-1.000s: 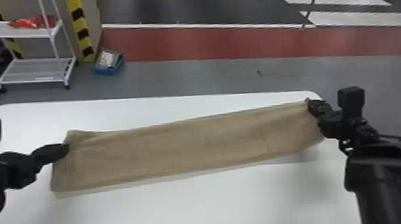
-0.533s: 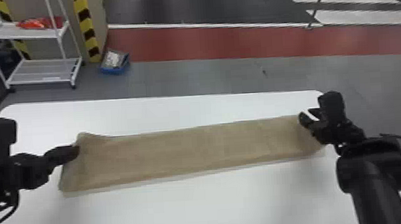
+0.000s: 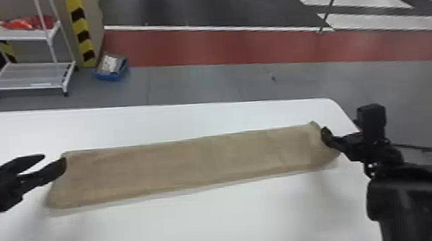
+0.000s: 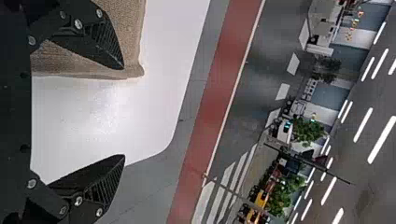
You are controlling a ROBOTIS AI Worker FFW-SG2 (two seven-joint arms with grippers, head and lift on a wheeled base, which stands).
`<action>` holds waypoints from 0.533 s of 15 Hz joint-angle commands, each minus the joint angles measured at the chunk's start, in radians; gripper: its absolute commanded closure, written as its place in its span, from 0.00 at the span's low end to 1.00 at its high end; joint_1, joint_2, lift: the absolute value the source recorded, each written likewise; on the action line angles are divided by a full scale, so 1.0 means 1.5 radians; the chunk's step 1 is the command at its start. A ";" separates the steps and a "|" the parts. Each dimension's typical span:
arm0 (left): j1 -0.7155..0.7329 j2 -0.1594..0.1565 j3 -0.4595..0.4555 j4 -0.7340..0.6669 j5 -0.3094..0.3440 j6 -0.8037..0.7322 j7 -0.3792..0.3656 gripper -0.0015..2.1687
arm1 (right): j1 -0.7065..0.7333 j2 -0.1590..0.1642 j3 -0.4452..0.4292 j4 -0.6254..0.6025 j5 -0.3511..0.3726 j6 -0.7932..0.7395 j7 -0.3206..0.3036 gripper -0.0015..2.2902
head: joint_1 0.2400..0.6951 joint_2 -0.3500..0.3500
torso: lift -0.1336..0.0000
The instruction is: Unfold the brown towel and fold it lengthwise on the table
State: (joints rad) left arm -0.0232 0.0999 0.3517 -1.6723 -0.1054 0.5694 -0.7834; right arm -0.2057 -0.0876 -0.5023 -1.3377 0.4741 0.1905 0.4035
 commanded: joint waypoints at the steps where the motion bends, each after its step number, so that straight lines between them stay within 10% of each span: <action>1: 0.028 -0.001 0.056 -0.022 0.093 0.000 0.001 0.02 | 0.091 0.033 0.006 -0.137 -0.079 0.018 0.000 0.03 | 1.00 0.26 | 0.18; 6: 0.129 -0.002 0.119 -0.019 0.233 -0.200 0.057 0.02 | 0.320 0.059 0.045 -0.394 -0.239 0.034 -0.045 0.03 | 1.00 0.39 | 0.19; 8: 0.164 -0.016 0.124 -0.003 0.263 -0.280 0.092 0.02 | 0.410 0.059 0.110 -0.431 -0.234 -0.085 -0.110 0.04 | 1.00 0.44 | 0.19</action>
State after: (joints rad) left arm 0.1848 0.0894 0.5335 -1.6926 0.2562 0.2377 -0.6582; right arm 0.3114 -0.0047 -0.4029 -1.9385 0.1294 0.1801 0.2689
